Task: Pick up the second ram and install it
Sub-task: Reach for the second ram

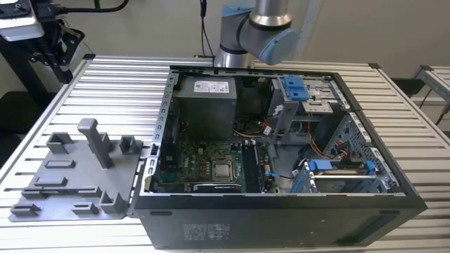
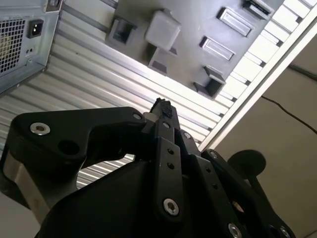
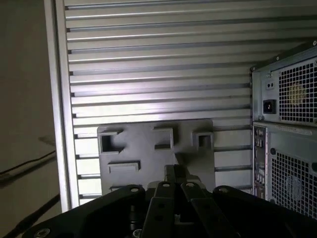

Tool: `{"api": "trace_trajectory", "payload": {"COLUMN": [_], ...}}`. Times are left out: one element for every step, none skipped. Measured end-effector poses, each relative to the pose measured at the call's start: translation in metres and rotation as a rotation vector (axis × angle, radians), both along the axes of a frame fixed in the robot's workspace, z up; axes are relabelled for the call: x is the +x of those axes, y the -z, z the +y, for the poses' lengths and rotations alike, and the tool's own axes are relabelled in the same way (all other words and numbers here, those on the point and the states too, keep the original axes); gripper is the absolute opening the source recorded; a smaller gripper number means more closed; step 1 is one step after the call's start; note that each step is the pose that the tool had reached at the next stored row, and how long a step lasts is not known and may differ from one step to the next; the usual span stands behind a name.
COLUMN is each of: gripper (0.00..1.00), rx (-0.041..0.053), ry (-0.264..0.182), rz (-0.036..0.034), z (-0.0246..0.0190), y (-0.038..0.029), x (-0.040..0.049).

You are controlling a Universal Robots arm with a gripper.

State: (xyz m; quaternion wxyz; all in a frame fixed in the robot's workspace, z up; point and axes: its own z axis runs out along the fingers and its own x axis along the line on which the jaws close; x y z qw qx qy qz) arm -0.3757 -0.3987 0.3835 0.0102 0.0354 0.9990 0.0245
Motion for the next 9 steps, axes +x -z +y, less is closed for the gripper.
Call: {"api": "trace_trajectory", "payload": {"gripper": [0.11, 0.11, 0.11, 0.11, 0.11, 0.11, 0.11, 0.11, 0.11], "rx": [-0.0001, 0.0000, 0.0000, 0.0000, 0.0001, 0.0001, 0.0000, 0.0000, 0.0005], "ry": [0.000, 0.000, 0.000, 0.000, 0.000, 0.000, 0.000, 0.000, 0.000], "rz": [0.0001, 0.0000, 0.0001, 0.0000, -0.0001, 0.0000, 0.0000, 0.0002, 0.0001], "z": [0.0000, 0.0000, 0.0001, 0.0001, 0.0001, 0.0001, 0.0002, 0.0001, 0.0001], "y": [0.0005, 0.0013, 0.0019, 0.0026, 0.0032, 0.0038, 0.0042, 0.0045, 0.0047], "x": [-0.0045, -0.0090, -0.0137, -0.0182, -0.0229, -0.0273, -0.0304, -0.0335, -0.0361]}}
